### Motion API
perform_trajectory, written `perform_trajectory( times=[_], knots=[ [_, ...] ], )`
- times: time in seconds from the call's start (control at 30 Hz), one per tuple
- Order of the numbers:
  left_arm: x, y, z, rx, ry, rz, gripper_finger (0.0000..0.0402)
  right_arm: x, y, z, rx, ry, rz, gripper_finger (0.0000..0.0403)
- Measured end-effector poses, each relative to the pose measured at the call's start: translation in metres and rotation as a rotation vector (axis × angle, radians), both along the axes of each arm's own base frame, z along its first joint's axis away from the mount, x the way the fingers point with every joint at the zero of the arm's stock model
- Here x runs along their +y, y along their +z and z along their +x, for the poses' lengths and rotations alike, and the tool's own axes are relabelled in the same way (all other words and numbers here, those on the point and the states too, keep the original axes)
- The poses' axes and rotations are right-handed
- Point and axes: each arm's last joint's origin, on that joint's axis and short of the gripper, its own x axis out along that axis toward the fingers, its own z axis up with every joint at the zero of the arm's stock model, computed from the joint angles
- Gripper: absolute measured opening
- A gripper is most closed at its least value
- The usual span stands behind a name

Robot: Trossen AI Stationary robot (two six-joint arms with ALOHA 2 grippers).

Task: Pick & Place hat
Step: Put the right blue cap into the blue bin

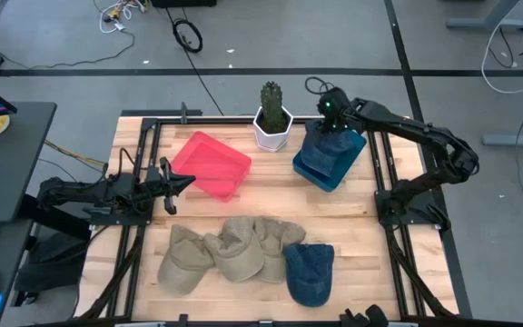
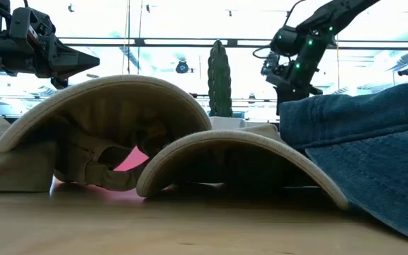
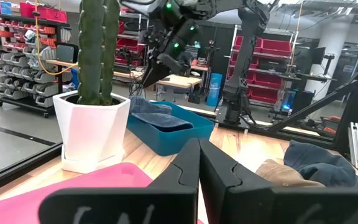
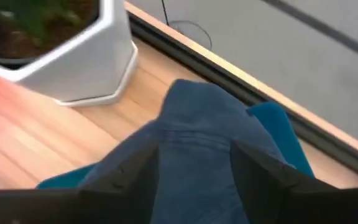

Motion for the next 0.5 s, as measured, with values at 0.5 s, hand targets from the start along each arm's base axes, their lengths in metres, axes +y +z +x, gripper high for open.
perform_trajectory(
  times=[0.5],
  knots=[
    [0.000,0.000,0.000,0.000,0.000,0.000,0.0005,-0.029,-0.033,-0.005,0.083,-0.046,0.089,0.0224]
  ],
)
